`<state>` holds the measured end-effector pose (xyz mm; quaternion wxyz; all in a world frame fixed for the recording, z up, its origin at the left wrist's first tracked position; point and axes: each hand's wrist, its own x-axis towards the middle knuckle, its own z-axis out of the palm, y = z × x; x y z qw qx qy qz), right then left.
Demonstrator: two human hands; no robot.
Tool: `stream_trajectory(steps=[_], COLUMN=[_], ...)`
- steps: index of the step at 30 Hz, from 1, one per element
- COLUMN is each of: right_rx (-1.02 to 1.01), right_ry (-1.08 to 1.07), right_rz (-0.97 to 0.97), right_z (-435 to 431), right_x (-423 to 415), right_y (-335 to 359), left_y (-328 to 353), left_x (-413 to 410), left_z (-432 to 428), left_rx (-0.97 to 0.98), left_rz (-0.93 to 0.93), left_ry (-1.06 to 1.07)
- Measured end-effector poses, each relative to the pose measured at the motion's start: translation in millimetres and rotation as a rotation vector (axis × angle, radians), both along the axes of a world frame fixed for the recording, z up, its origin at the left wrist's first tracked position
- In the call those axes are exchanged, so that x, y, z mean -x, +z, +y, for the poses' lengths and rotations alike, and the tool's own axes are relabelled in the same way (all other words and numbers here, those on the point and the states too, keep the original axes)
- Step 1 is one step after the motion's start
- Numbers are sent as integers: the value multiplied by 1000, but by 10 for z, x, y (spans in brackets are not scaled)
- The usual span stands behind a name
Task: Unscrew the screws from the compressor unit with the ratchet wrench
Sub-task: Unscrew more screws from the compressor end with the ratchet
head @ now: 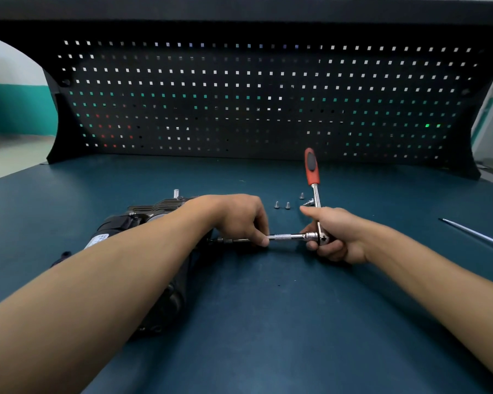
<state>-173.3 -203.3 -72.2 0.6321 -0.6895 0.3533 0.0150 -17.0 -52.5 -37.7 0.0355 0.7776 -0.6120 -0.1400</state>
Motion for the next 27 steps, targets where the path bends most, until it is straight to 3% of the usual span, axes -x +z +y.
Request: stream_trajectory(steps=[7,13,20,27], right_rx=[44,347,761,1020], right_ry=[-13,48,295,329], right_rz=[-39,-186,-440,-446], right_z=[12,45,-42,-142], right_x=[-3,82,133,117], right_y=[-22,-116,-224,-309], left_y=[8,-32,-39,-45], left_x=[2,20,56,47], left_z=[23,31,11,3], left_rx=[18,-69,-107,-100], left_rz=[34,99,129,119], left_ry=[12,2,40,49])
